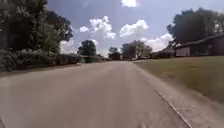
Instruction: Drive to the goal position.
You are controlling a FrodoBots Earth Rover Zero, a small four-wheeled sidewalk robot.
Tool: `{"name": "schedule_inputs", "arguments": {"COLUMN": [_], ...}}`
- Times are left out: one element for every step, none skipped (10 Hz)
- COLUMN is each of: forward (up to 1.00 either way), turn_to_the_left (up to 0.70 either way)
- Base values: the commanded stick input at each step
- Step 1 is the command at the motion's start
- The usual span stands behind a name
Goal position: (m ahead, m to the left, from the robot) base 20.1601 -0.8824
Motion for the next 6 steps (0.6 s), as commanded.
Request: {"name": "schedule_inputs", "arguments": {"forward": [0.70, 0.70, 0.70, 0.70, 0.70, 0.70], "turn_to_the_left": [0.00, 0.00, 0.00, -0.27, -0.35, -0.35]}}
